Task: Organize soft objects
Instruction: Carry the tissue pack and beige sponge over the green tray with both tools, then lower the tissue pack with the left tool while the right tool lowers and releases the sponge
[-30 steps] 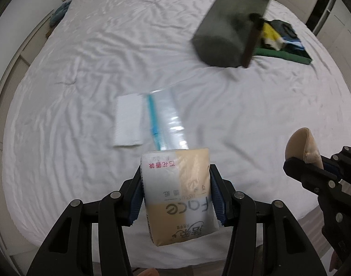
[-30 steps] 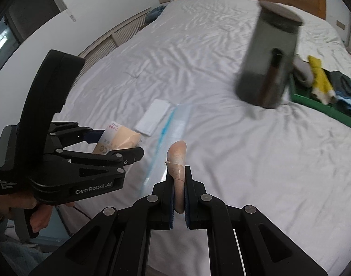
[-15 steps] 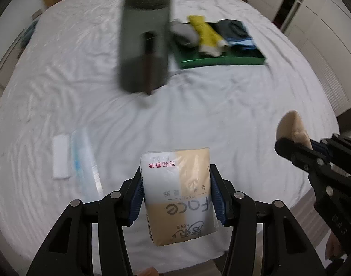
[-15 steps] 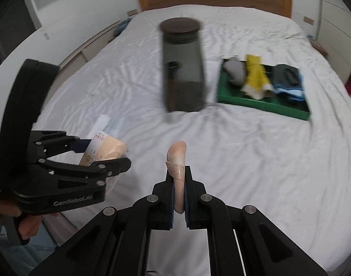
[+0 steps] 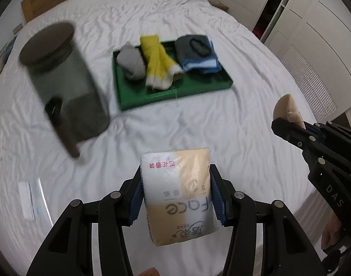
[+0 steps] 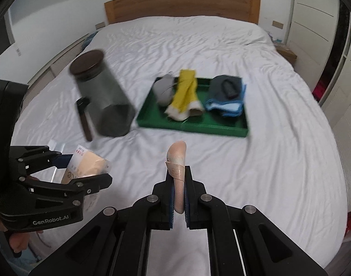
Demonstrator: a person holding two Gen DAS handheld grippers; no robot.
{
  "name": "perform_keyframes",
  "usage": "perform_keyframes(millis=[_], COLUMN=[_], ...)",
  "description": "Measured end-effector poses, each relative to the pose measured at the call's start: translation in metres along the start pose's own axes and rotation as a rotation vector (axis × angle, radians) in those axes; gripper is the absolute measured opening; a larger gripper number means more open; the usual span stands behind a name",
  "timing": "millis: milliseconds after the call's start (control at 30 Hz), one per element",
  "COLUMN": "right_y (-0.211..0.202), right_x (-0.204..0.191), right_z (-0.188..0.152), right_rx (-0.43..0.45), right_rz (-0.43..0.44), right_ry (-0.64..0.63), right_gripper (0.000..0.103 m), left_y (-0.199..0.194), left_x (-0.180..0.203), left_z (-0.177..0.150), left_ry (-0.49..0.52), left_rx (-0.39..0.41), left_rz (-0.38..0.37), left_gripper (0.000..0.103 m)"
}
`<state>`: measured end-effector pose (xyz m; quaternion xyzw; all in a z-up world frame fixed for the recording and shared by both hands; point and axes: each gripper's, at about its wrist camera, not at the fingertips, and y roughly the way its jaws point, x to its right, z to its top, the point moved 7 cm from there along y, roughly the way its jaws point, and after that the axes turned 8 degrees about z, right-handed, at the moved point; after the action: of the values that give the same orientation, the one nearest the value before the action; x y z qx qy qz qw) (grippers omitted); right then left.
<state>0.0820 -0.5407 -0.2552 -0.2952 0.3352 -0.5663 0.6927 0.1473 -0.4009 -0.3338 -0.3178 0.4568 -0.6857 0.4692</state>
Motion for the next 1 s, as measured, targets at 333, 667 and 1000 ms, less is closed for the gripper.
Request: perform_keyframes(millis=[333,667,1000], right_y=[0.033,0.102,0.207], right_x=[0.062,0.097,0.13], right_z=[0.061,0.103,0.124], right_rx=[0.077,0.116,0.04], right_rz=[-0.069,-0.055,-0.031], right_ry=[-0.022,-0.015,0.001], right_gripper=[0.006,0.006,0.006], left_y=[0.039,0.08,0.137], left_x=[0.003,-0.022,-0.021], left_z=[0.09,0.142,0.161], left_ry=[-0.086,-0.179,-0.205], left_rx=[0.104,0.149,0.117], left_rz=[0.036,0.077,0.114], left_gripper=[0.046,0.046,0.046])
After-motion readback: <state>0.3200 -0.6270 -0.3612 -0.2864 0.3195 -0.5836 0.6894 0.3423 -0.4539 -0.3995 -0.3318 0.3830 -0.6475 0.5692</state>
